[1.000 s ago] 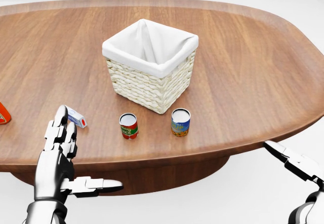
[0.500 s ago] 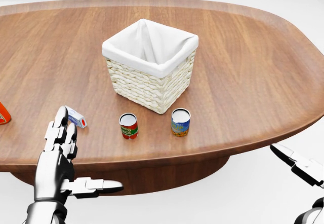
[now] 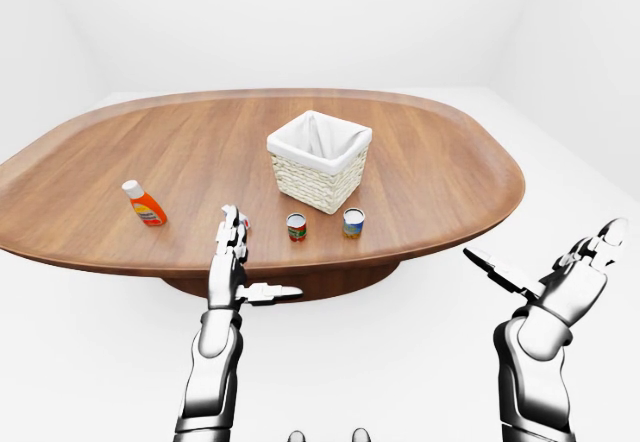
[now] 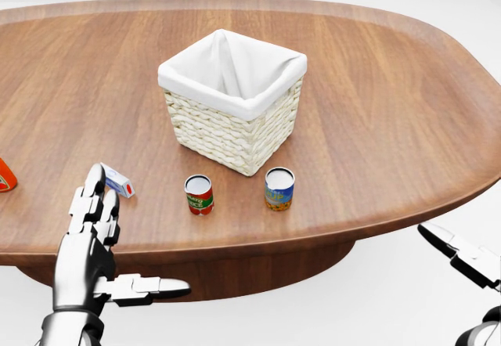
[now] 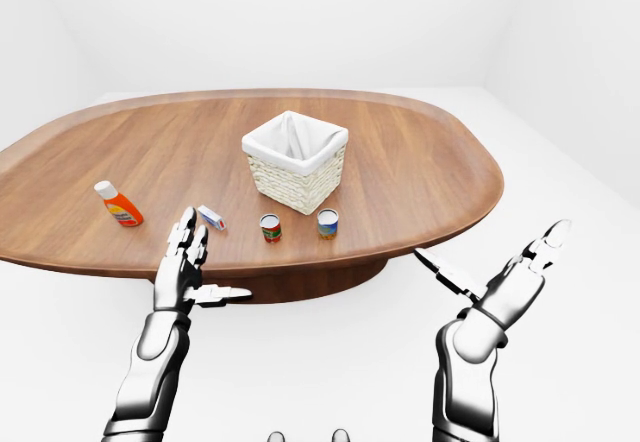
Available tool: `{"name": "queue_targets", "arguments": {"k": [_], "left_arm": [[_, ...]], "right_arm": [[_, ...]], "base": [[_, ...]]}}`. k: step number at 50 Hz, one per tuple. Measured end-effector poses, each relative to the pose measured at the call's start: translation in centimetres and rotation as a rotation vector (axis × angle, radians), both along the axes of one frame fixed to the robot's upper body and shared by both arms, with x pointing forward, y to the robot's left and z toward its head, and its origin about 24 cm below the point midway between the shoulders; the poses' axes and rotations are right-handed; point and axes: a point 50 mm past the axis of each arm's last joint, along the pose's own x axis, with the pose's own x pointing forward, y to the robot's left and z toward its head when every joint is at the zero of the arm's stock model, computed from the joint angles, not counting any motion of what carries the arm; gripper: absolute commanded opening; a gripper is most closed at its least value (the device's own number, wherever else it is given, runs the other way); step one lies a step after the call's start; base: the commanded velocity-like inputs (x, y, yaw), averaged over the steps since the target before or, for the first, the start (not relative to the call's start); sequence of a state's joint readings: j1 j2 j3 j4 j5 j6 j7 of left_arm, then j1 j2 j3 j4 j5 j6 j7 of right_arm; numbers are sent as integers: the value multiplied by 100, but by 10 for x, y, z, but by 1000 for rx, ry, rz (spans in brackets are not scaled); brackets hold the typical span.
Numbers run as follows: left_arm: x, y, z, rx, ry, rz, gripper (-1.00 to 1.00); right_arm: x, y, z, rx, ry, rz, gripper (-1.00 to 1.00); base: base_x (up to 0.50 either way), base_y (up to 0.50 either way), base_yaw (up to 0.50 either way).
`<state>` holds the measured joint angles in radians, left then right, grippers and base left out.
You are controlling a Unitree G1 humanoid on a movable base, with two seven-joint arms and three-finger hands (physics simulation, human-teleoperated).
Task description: Pick up the alphabet soup and the cream cheese box, and put them in the basket.
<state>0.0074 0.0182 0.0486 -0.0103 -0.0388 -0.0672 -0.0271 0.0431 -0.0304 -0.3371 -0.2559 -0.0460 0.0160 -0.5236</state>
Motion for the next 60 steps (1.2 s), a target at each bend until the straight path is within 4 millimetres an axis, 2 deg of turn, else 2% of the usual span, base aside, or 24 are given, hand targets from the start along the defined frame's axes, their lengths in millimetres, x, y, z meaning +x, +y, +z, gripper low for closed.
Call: {"name": "queue_targets", "arguments": {"k": [52, 60], "left_arm": [[2, 2, -1, -15, -5, 17, 100], [1, 3, -1, -15, -6, 26, 100]], "right_arm": [[-1, 3, 1, -43, -30, 7, 100], [-1, 2, 0, -43, -28, 7, 100]], "base": [[0, 0, 0], [24, 0, 0]]}}
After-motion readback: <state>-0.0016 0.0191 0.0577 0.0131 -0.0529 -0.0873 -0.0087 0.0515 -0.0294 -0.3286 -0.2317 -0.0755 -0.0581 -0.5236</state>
